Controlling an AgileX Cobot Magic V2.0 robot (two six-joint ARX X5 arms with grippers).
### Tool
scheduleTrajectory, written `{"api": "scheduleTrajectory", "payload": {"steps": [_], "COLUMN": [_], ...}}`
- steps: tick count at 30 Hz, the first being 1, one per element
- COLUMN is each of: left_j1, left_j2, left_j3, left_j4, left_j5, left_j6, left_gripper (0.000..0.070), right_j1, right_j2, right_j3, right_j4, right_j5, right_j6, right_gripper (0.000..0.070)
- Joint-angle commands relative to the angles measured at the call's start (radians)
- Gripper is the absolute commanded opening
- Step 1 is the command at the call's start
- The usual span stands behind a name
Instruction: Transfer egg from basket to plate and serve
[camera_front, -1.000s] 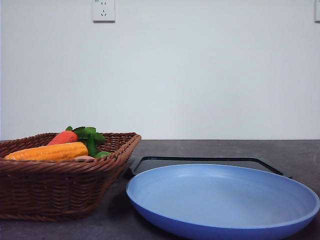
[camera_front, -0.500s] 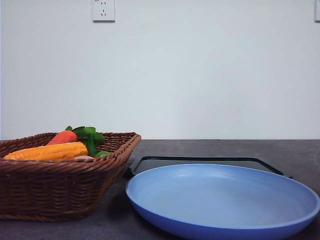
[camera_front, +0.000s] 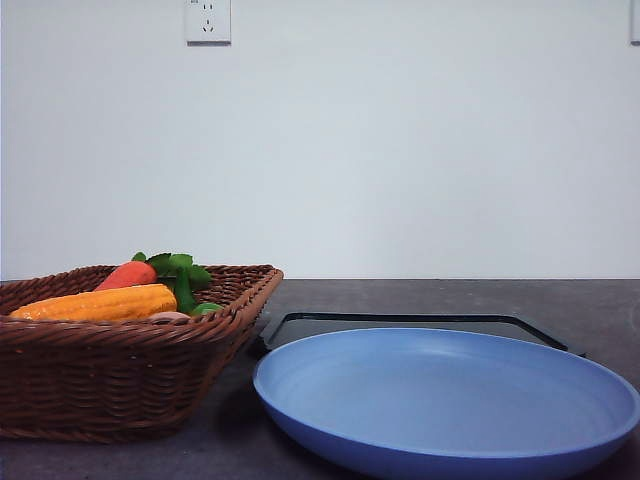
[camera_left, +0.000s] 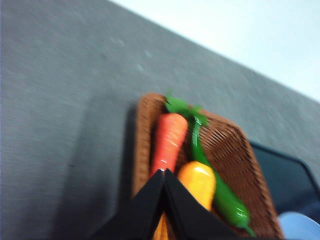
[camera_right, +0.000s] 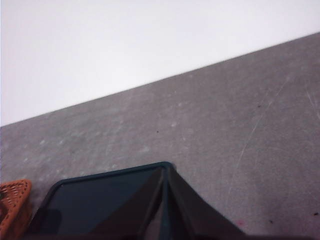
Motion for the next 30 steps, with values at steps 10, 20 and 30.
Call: {"api": "scheduleTrajectory", "payload": {"steps": [10,20,30], "left_j1": [-0.059,-0.220,-0.266], "left_j2": [0.410,0.606,0.640], "left_j3": [0.282,0.377,0.377], "left_j4": [-0.131,-0.300,-0.260], "left_j5": [0.313,0.344,0.343], "left_j6": [0.173,0.278,0.243], "left_gripper": [0.0000,0.0013,0.0326], "right_j1": [0.000,0.006,0.123], "right_j2": [0.348,0.610,0.783], "right_j3": [0.245,0.281,0.188], "right_j4": [-0.201,-0.393,-0.320], "right_j5": [-0.236,-0.408,-0.410], "right_j6": [-0.084,-0.148,-0.113], "right_gripper": [0.0000,0.0050,0.0207]}}
